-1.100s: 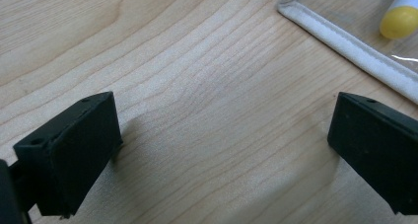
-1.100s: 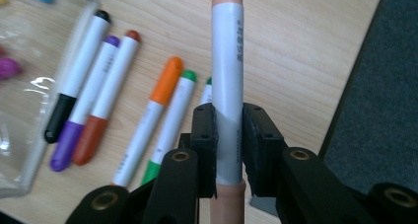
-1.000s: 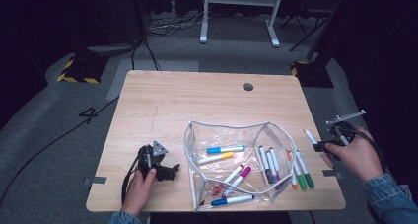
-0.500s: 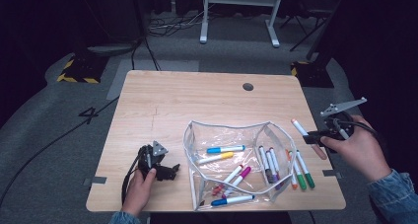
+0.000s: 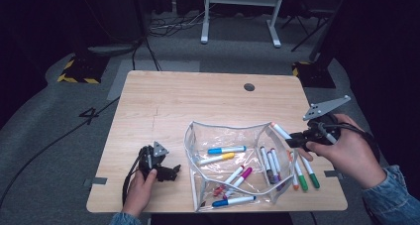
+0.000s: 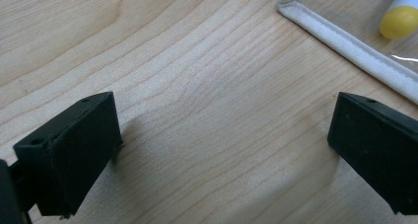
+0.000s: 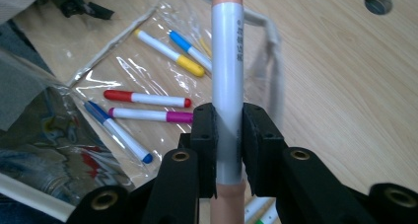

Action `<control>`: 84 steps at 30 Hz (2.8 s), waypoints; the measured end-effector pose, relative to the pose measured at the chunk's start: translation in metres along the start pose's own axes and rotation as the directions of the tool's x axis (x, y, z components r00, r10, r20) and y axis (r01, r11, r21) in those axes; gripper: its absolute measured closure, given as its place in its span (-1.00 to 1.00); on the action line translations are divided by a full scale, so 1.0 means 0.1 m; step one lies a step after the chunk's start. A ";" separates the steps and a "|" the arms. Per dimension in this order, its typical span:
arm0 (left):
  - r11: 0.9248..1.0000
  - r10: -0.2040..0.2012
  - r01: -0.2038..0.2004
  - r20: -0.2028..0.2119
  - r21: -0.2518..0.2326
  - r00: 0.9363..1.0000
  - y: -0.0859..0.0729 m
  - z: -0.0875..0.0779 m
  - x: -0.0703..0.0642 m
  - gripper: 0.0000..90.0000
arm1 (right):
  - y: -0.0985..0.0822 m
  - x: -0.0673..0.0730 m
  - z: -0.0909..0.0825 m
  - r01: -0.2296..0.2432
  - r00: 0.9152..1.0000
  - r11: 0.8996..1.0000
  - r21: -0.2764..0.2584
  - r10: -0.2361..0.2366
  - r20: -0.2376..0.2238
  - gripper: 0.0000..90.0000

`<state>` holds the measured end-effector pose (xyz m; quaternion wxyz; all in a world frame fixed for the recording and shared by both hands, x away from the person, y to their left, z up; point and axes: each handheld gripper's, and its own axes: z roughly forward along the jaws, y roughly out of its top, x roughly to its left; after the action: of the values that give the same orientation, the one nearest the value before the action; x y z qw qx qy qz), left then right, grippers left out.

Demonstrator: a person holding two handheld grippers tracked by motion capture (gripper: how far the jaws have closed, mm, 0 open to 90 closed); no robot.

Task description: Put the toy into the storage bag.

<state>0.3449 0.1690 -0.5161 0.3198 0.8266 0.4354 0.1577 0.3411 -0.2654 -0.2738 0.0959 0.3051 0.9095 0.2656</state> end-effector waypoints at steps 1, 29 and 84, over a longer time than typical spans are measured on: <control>1.000 0.000 0.000 0.000 0.000 1.000 0.00 0.00 0.00 -1.00 | 0.03 0.04 0.01 0.012 1.000 1.000 0.002 -0.012 -0.007 0.72; 1.000 0.000 0.000 0.002 -0.001 1.000 0.00 0.00 0.00 -1.00 | 0.53 0.79 0.58 0.285 0.948 0.953 0.102 -0.265 -0.179 0.72; 1.000 -0.001 0.001 0.004 -0.001 1.000 0.00 0.00 0.00 -1.00 | 0.57 0.90 1.04 0.477 0.873 0.873 0.104 -0.456 -0.174 0.40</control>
<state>0.3449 0.1690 -0.5164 0.3211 0.8265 0.4352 0.1560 0.3332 -0.1282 -0.3314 0.0689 0.0624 0.9774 0.1898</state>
